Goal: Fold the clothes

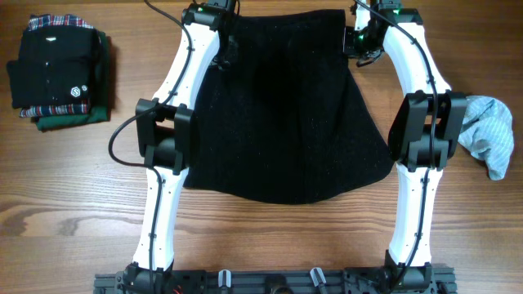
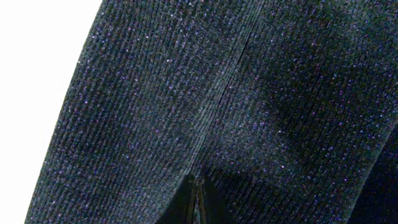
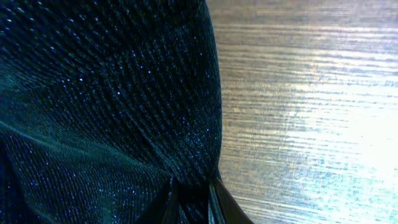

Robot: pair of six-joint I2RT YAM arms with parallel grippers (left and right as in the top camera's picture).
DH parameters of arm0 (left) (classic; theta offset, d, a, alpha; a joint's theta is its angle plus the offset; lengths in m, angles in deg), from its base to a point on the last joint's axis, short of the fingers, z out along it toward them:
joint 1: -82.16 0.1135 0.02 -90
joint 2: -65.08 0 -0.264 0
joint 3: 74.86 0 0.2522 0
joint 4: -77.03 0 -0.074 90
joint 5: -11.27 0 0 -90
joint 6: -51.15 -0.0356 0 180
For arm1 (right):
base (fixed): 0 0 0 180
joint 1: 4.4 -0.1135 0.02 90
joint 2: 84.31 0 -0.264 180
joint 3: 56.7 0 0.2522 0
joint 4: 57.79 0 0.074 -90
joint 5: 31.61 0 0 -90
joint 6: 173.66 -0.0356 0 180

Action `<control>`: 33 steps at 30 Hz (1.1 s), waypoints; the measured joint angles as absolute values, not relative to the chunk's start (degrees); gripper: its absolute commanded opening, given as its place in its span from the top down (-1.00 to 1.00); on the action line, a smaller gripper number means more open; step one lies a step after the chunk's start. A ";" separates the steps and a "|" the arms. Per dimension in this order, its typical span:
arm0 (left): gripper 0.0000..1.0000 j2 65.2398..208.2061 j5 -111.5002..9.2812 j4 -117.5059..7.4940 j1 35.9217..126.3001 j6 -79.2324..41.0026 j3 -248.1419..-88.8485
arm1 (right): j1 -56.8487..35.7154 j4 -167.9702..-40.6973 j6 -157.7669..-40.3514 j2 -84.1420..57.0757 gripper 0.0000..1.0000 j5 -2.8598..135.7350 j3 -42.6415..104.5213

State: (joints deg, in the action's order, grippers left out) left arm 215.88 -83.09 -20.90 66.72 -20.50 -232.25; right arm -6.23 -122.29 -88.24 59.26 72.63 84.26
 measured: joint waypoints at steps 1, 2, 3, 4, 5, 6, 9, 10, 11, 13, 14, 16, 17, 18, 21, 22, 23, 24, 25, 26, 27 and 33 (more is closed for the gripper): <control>0.92 215.88 -83.09 -20.88 66.72 -20.50 -232.25 | -6.23 -122.11 -88.37 59.26 0.34 72.63 84.26; 0.92 215.88 -83.09 -20.85 66.72 -20.50 -232.25 | -6.23 -122.01 -88.57 59.26 0.33 72.63 84.26; 0.92 215.88 -83.09 -20.83 66.72 -20.50 -232.25 | -6.23 -121.90 -88.46 59.26 0.33 72.61 84.26; 0.92 215.88 -83.11 -20.77 66.72 -20.50 -232.25 | -6.23 -121.70 -88.52 59.26 0.34 72.61 84.26; 0.92 215.88 -83.11 -20.72 66.72 -20.50 -232.25 | -6.23 -121.61 -88.52 59.26 0.36 72.61 84.26; 0.92 215.88 -83.11 -20.70 66.72 -20.50 -232.25 | -6.23 -121.61 -88.55 59.26 0.43 72.63 84.26; 0.92 215.88 -83.11 -20.70 66.72 -20.50 -232.25 | -6.23 -121.61 -88.74 59.26 0.70 72.59 84.26; 0.92 215.88 -83.09 -20.70 66.72 -20.50 -232.25 | -6.27 -121.61 -88.79 59.28 0.76 72.61 84.26; 0.92 215.88 -83.11 -20.70 66.72 -20.50 -232.25 | -6.34 -121.61 -89.27 59.28 0.84 72.63 84.26; 0.92 215.88 -83.09 -20.70 66.72 -20.50 -232.25 | -6.51 -121.59 -89.33 59.26 0.91 72.59 84.26; 0.92 215.88 -83.09 -20.70 66.72 -20.50 -232.25 | -6.62 -121.57 -89.35 59.26 0.91 72.59 84.26; 0.92 215.88 -83.11 -20.70 66.72 -20.50 -232.25 | -6.88 -121.04 -89.64 59.26 0.91 72.59 84.26; 0.92 215.88 -83.09 -20.70 66.72 -20.50 -232.25 | -6.99 -120.48 -89.64 59.28 0.91 72.59 84.26; 0.92 215.88 -83.09 -20.70 66.72 -20.50 -232.25 | -6.99 -119.93 -89.64 59.26 0.91 72.59 84.26; 0.92 215.88 -83.09 -20.68 66.72 -20.50 -232.25 | -7.04 -118.49 -89.62 59.28 0.91 72.72 84.28; 0.92 215.88 -83.09 -20.68 66.72 -20.50 -232.25 | -7.04 -118.42 -89.62 59.28 0.91 72.79 84.41; 0.92 215.88 -83.09 -20.68 66.72 -20.50 -232.25 | -7.04 -118.33 -89.57 59.46 0.91 72.81 85.27; 0.92 215.88 -83.11 -20.70 66.72 -20.50 -232.25 | -7.04 -118.25 -89.40 59.63 0.91 72.92 86.25; 0.92 215.88 -83.09 -20.68 66.72 -20.50 -232.25 | -7.04 -117.98 -89.31 59.87 0.91 72.98 87.65; 0.92 215.88 -83.09 -20.68 66.72 -20.50 -232.25 | -7.04 -117.61 -89.05 59.94 0.91 73.01 88.67; 0.92 215.88 -83.11 -20.68 66.72 -20.50 -232.25 | -7.06 -117.26 -88.70 59.96 0.91 73.01 89.59; 0.92 215.88 -83.09 -20.11 66.72 -20.50 -232.25 | -7.43 -115.03 -88.33 59.96 0.10 69.66 94.29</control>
